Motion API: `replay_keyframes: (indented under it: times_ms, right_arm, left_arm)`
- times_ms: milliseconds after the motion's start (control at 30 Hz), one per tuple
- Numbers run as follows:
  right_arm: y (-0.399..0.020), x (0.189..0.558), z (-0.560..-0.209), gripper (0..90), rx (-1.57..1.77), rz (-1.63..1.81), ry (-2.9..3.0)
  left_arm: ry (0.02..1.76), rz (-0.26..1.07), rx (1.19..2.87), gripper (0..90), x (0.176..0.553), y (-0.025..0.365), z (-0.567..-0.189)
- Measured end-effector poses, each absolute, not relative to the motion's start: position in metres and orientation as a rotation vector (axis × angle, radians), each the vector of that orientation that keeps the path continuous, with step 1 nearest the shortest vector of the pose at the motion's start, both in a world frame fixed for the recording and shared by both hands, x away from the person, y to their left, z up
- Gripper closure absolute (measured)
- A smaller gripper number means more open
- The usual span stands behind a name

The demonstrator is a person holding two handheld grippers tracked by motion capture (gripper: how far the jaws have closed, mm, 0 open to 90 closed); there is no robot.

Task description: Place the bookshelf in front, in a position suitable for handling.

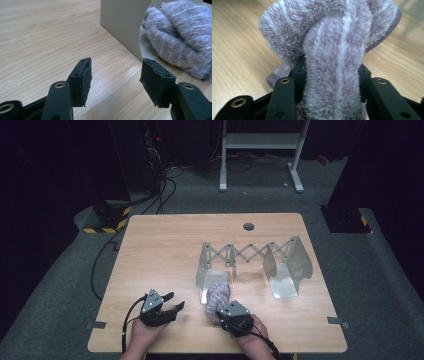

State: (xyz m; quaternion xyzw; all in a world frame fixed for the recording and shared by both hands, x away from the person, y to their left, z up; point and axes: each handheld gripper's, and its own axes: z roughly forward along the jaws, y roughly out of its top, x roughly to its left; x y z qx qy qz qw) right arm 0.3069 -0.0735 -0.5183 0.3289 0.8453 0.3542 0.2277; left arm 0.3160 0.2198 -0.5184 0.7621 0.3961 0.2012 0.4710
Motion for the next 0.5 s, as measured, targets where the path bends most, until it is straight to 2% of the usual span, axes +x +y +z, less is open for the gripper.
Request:
replay_keyframes:
  times_ms: [100, 233, 500]
  right_arm:
    - [-0.089, 0.303, -0.506, 57.9, 0.921, 1.000, 2.268]
    - [-0.101, 0.296, -0.501, 57.7, 0.916, 0.979, 2.244]
    - [-0.150, 0.290, -0.497, 56.4, 1.045, 0.938, 2.141]
  left_arm:
    - [0.964, 0.490, 1.873, 42.2, 0.315, 0.218, -0.518]
    - [0.960, 0.479, 1.881, 42.1, 0.315, 0.215, -0.520]
    - [0.957, 0.466, 1.886, 42.9, 0.314, 0.212, -0.518]
